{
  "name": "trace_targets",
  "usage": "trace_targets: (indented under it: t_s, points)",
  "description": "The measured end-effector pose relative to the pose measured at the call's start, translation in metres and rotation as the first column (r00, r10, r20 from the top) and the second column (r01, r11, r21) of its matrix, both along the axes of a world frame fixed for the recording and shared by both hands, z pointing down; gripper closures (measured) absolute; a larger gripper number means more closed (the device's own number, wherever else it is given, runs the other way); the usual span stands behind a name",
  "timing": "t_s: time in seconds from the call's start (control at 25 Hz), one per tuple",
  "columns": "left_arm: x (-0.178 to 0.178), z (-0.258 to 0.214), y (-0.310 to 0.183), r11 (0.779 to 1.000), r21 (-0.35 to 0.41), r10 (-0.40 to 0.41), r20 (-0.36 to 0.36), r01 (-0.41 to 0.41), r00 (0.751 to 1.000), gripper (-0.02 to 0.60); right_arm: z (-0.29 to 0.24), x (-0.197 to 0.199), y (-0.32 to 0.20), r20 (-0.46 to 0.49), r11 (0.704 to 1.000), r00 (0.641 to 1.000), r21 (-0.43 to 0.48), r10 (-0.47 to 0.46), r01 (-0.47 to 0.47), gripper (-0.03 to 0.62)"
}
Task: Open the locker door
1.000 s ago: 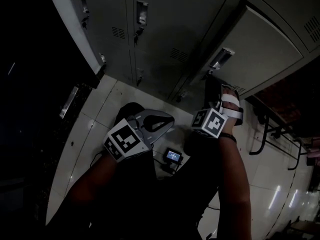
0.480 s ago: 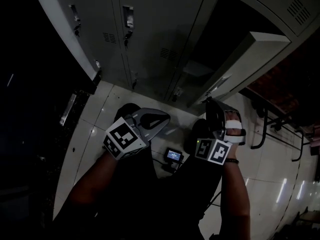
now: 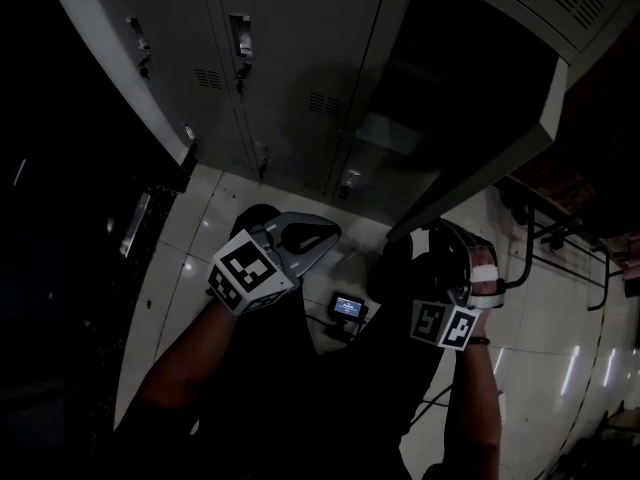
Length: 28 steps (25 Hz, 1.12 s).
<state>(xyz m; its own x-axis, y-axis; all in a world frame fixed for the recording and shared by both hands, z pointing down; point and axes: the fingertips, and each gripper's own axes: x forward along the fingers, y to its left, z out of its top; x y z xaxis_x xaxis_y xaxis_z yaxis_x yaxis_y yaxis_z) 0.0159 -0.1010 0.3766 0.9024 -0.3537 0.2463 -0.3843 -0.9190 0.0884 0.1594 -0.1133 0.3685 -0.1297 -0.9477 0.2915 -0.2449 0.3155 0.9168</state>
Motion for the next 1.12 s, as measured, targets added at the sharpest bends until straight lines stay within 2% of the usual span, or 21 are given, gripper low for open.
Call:
trace_targets:
  t_s: [0.24, 0.6, 0.96, 1.12]
  points:
    - [0.01, 0.001, 0.002, 1.0, 0.0, 0.014, 0.01, -0.014, 1.0, 0.571, 0.002, 0.029, 0.02, -0.013, 1.0, 1.0, -0.007, -0.016, 0.016, 0.547]
    - [0.027, 0.006, 0.004, 0.999, -0.004, 0.039, 0.034, -0.039, 0.999, 0.571, 0.003, 0.069, 0.035, 0.001, 0.996, 0.997, 0.012, 0.083, -0.083, 0.546]
    - [0.035, 0.008, 0.005, 0.999, -0.006, 0.047, 0.046, -0.047, 0.998, 0.571, -0.008, 0.089, 0.05, 0.239, 0.99, 0.961, -0.003, 0.14, -0.143, 0.507]
    - [0.034, 0.008, 0.004, 0.999, -0.005, 0.043, 0.045, -0.042, 0.998, 0.571, -0.035, 0.081, 0.062, 0.398, 0.993, 0.913, 0.026, 0.093, -0.112, 0.515]
